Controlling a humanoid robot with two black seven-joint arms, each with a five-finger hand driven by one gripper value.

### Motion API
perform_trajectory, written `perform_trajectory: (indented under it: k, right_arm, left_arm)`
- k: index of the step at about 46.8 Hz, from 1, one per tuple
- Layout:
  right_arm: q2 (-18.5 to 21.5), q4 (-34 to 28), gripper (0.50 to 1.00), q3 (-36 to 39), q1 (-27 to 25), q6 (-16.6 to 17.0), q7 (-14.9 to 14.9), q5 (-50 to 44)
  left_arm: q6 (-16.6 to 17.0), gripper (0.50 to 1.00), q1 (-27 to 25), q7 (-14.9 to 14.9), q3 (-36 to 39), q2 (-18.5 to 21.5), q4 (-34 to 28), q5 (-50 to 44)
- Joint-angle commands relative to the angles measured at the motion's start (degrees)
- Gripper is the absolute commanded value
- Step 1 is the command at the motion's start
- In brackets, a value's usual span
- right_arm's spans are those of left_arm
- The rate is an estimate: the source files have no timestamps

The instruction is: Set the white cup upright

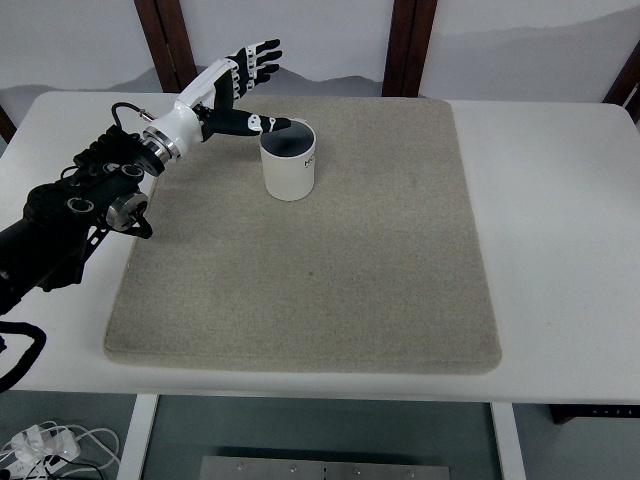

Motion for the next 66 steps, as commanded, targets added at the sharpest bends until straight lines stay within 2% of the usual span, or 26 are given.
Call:
perform_trajectory:
  k: [1,14,25,29,40,47,56,62,66]
  right_arm:
    - [0.0,0.0,0.952,0.0,0.0,0.0,0.0,0.0]
    - [0.0,0.0,0.952,0.0,0.0,0.0,0.0,0.0]
    - [0.0,0.0,0.952,0.0,0.0,0.0,0.0,0.0]
    - [0.0,0.0,0.952,0.0,0.0,0.0,0.0,0.0]
    - [0.0,0.0,0.952,0.0,0.0,0.0,0.0,0.0]
    - [0.0,0.0,0.952,0.0,0.0,0.0,0.0,0.0]
    - [0.0,0.0,0.952,0.3,0.0,0.0,0.0,0.0]
    - [0.0,0.0,0.952,0.3,0.0,0.0,0.0,0.0]
    - [0.0,0.0,0.952,0.0,0.0,0.0,-0.1,0.0]
  left_arm:
    - [-0.3,0.996,-0.7,0.0,-0.1,1.2,-0.4,-1.3]
    - [-0.6,0.996,-4.0,0.0,0.2,4.2,0.9,-7.0]
    - [-0.7,0.996,-5.1,0.0,0.2,4.2,7.4,-10.0]
    - [-0.7,0.996,-5.2,0.0,0.7,5.3,8.8,-12.7]
    - [-0.7,0.996,-5.7,0.0,0.1,8.0,9.2,-19.5]
    - [-0.9,0.996,-5.6,6.4,0.1,8.2,9.2,-26.5]
    - [-5.5,0.996,-4.8,15.0,0.0,8.2,9.3,-35.9]
    - [-8.1,0.996,-4.6,18.6,0.0,7.8,11.4,-41.4]
    - [-12.2,0.999,-3.8,19.5,-0.1,7.4,13.6,-45.2]
